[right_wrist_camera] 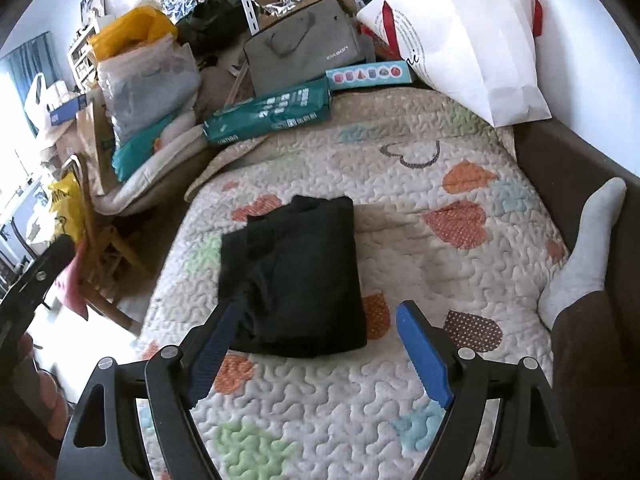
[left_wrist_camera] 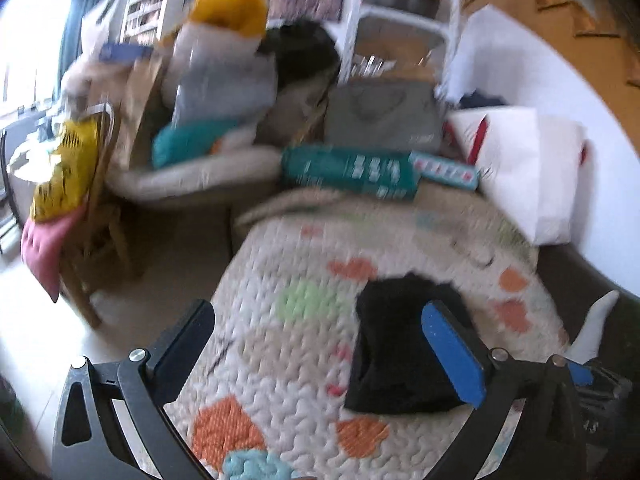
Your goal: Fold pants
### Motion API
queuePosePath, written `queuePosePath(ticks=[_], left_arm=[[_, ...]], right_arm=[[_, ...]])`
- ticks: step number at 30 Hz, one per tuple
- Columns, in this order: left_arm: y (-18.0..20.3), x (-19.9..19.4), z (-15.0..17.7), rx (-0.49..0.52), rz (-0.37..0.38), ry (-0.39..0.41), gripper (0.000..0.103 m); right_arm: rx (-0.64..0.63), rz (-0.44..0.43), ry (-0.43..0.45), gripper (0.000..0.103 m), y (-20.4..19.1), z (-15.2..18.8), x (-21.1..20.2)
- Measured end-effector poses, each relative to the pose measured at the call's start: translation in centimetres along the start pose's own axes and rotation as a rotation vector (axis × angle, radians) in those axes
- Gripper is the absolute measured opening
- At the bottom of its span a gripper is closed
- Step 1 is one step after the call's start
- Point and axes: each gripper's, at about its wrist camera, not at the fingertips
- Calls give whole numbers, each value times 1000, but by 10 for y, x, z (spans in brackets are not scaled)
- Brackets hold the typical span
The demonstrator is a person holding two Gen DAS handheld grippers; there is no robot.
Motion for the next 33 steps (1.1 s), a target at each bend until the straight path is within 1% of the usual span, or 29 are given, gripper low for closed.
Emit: queuePosePath(ticks=[2,5,9,13,15,17,20,25,33], left_arm=[[-4,11,11,-8,-6,-35,103],[-8,20,22,18,-25,-86,103],[-1,24,30,67,-51,-79,103],[10,25,37,115,-15,-102,103],[15,26,41,131,9,-130,103],[19,29,45,134,39,-177,103],[23,30,51,137,51,-213,103],[27,28,55,158,45,-220,103],[25,31,56,152,47,-238,103]], right_arm=[[-8,10,-17,86,2,8,12],[-3,9,-52,86,4,18,29],[-6,-3,-80,86,1,25,45],[-56,14,-83,86,-7,31,51],[-53,7,-86,86,-8,33,51],[-48,7,-86,86,-7,33,51],[-35,16,-83,86,-4,34,50],[-26,27,-84,86,0,35,50],[-44,37,-88,86,-4,39,52]])
Point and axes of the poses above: each gripper's, at about its wrist camera, not at the fingertips, and x roughly the way its jaws point, y to its right, z to its underside, and after that the axes turned 4 degrees about -z, right-handed
